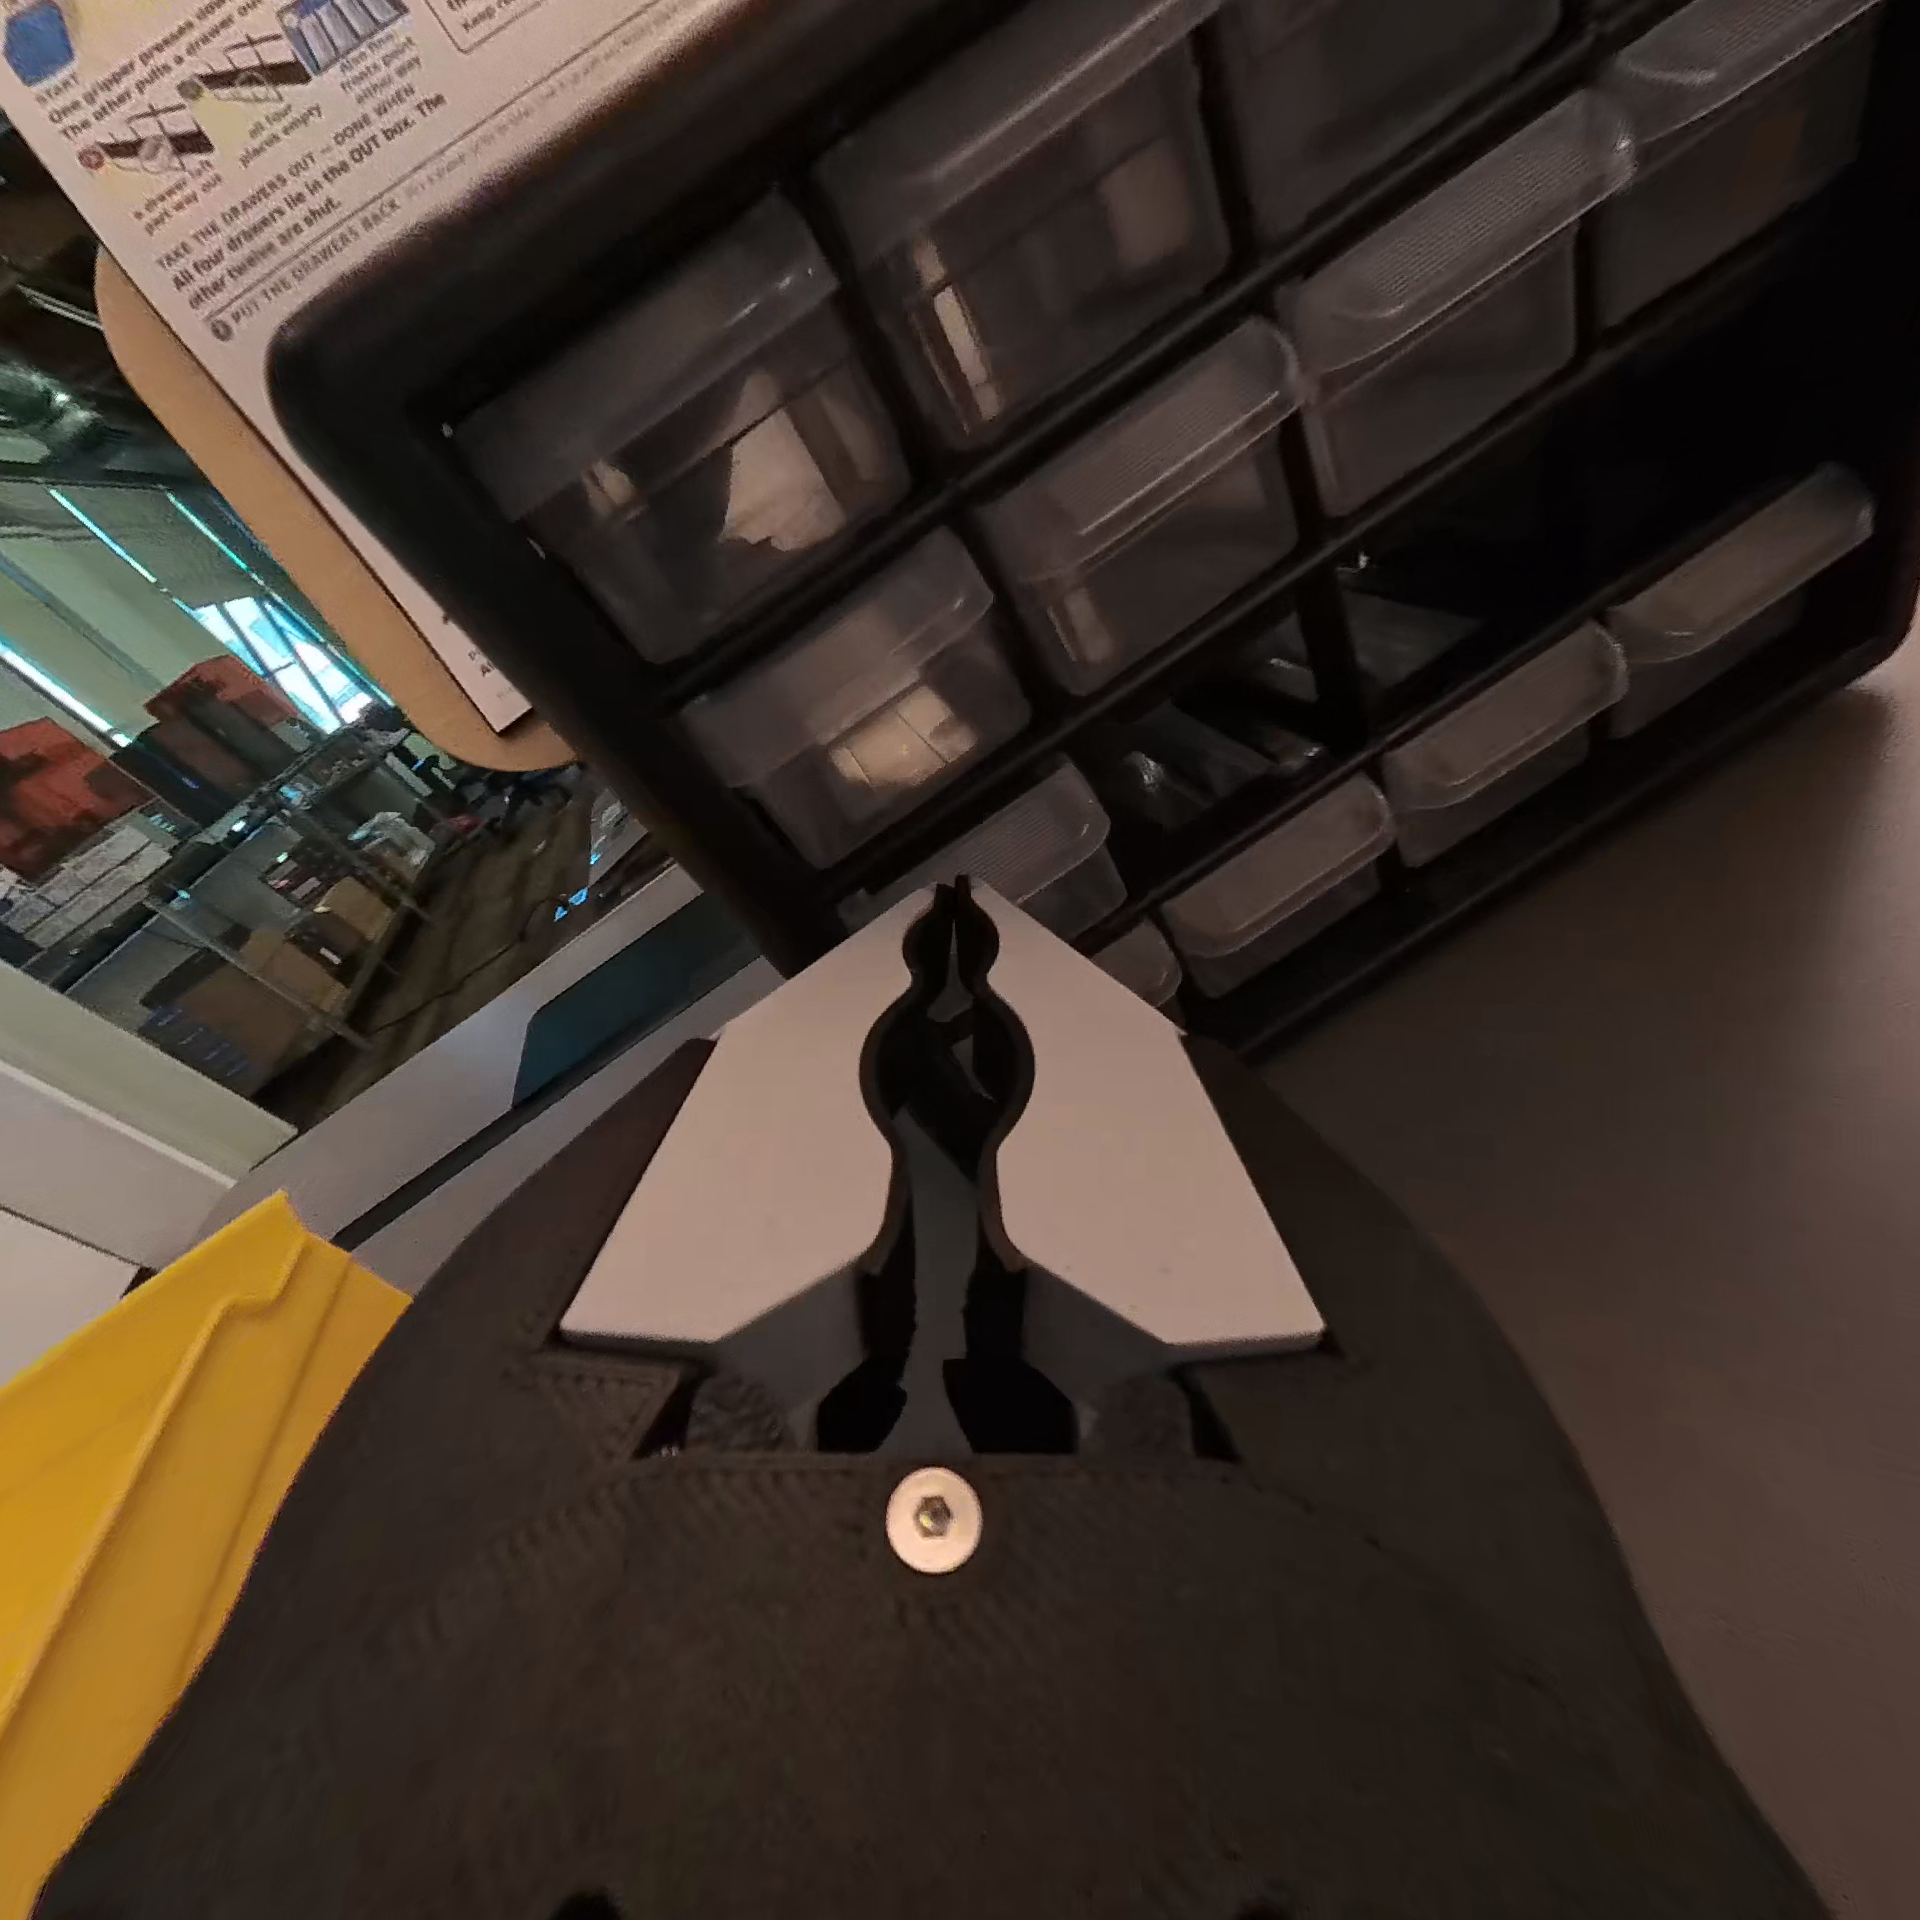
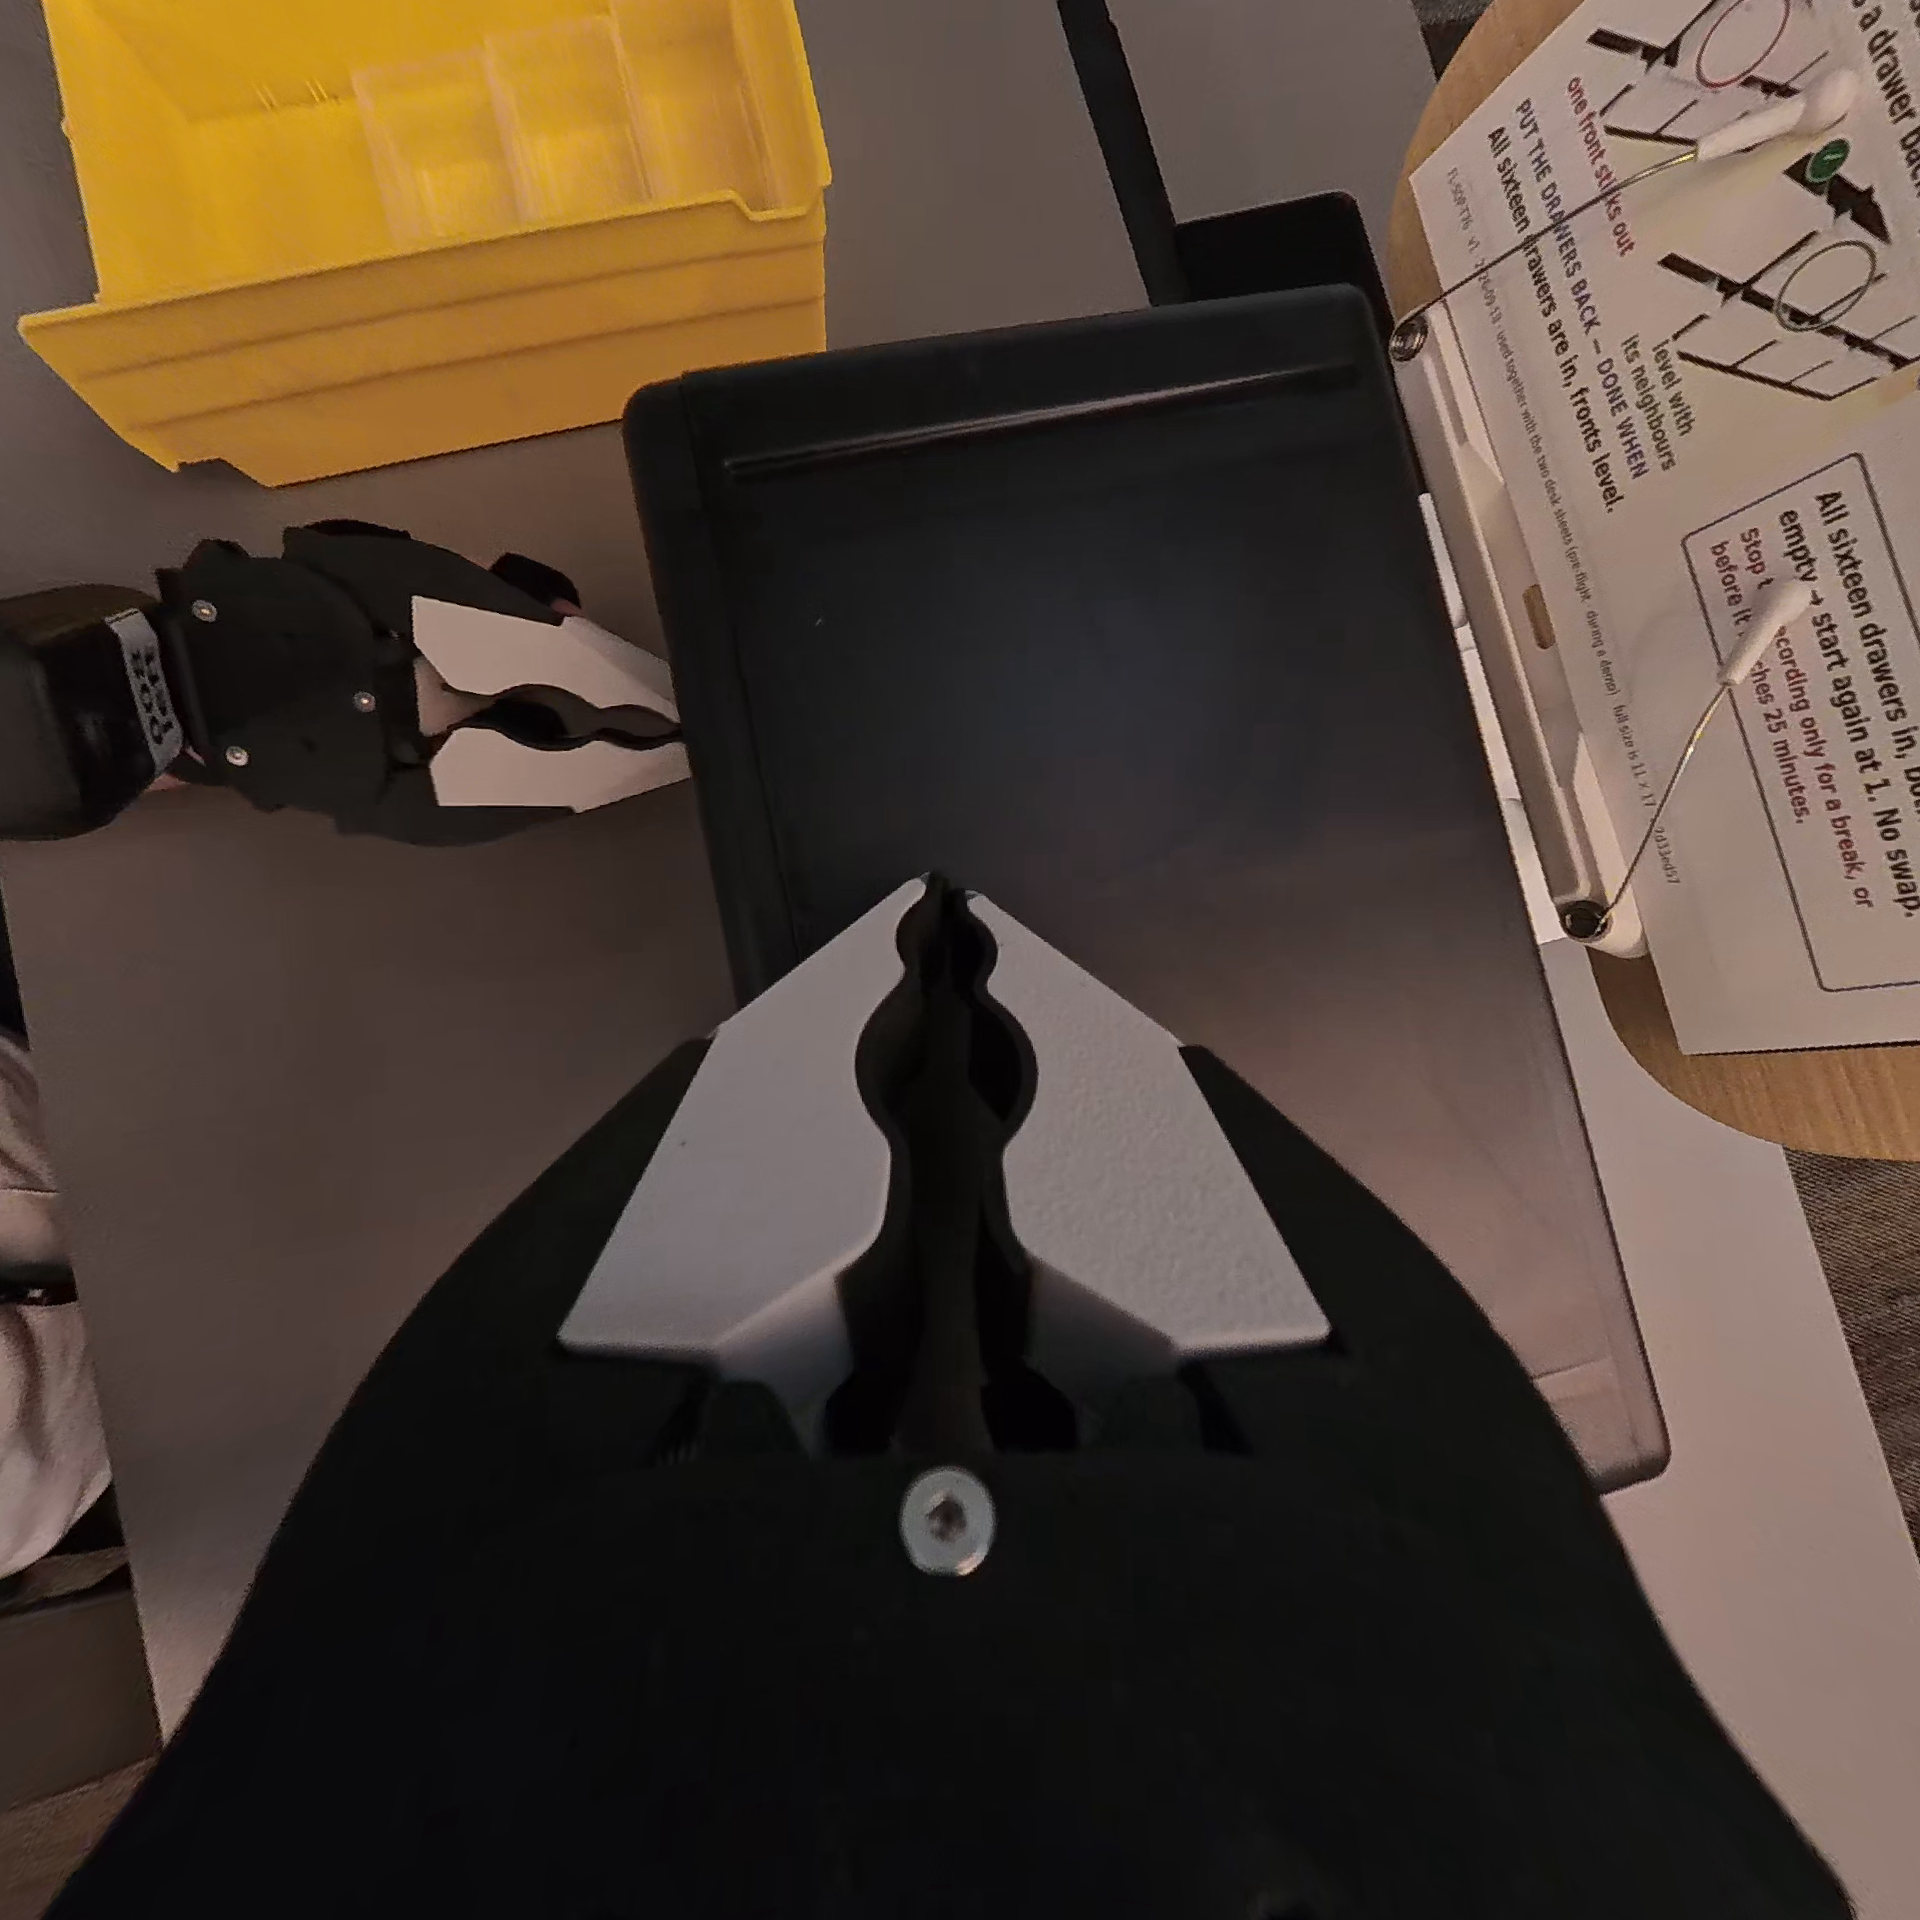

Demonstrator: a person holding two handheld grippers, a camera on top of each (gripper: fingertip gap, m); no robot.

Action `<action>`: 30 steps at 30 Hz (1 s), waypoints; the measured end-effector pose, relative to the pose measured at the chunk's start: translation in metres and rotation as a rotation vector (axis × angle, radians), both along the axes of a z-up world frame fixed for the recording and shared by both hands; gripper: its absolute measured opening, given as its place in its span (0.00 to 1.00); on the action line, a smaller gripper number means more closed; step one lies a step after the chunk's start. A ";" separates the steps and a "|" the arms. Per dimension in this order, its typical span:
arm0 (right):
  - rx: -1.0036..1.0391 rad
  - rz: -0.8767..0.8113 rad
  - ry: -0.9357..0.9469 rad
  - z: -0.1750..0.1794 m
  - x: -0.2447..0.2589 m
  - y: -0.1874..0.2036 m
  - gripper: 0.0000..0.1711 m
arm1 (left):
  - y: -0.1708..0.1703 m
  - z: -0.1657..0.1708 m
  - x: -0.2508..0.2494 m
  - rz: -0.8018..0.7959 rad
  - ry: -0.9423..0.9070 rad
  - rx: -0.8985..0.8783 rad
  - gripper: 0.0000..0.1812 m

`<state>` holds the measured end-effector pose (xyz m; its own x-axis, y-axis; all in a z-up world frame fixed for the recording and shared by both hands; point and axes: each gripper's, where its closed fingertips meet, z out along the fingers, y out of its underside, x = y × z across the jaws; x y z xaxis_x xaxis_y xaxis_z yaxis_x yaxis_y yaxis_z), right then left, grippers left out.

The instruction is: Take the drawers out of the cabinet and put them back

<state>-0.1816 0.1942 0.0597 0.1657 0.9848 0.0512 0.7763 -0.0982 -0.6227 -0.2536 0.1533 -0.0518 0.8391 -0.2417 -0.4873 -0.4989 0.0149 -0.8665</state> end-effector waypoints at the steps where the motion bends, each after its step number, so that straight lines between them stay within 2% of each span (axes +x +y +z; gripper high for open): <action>1: 0.000 -0.003 0.000 0.000 0.000 0.000 0.00 | 0.002 0.000 0.000 0.004 -0.016 -0.003 0.00; 6: 0.002 -0.015 -0.016 0.000 0.000 0.000 0.00 | 0.004 0.003 0.001 -0.003 -0.102 -0.038 0.00; 8: 0.004 -0.021 -0.022 0.000 0.000 0.000 0.00 | -0.003 0.009 -0.004 0.013 -0.143 -0.056 0.10; 11: 0.016 -0.019 -0.018 0.000 -0.001 0.000 0.00 | -0.035 0.039 -0.015 0.000 -0.255 -0.049 0.17; 14: 0.091 0.009 0.004 0.005 0.003 -0.006 0.00 | -0.085 0.074 -0.043 -0.039 -0.381 -0.102 0.25; 16: 0.212 0.018 0.217 0.045 -0.002 -0.023 0.00 | -0.119 0.096 -0.081 -0.055 -0.365 -0.090 0.24; 18: 0.362 0.068 0.499 0.097 0.001 -0.061 0.00 | -0.140 0.104 -0.132 -0.048 -0.263 -0.123 0.14; 20: 0.476 0.057 0.638 0.125 0.020 -0.091 0.00 | -0.140 0.090 -0.191 0.017 -0.149 -0.215 0.14; 23: 0.569 -0.005 0.682 0.130 0.047 -0.112 0.00 | -0.127 0.036 -0.246 0.032 -0.005 -0.456 0.13; 25: 0.584 -0.035 0.693 0.124 0.059 -0.116 0.00 | -0.120 0.004 -0.262 -0.005 0.082 -0.561 0.22; 28: 0.540 -0.086 0.690 0.106 0.073 -0.104 0.02 | -0.119 -0.035 -0.269 -0.058 0.171 -0.719 0.26; 30: 0.499 -0.156 0.666 0.098 0.083 -0.085 0.08 | -0.124 -0.056 -0.273 -0.080 0.230 -0.824 0.25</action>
<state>-0.0983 0.1094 0.1574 0.4478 0.8360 0.3172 0.2322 0.2338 -0.9441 -0.5263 0.0292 -0.1081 0.7064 -0.6473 -0.2865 -0.6879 -0.5322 -0.4936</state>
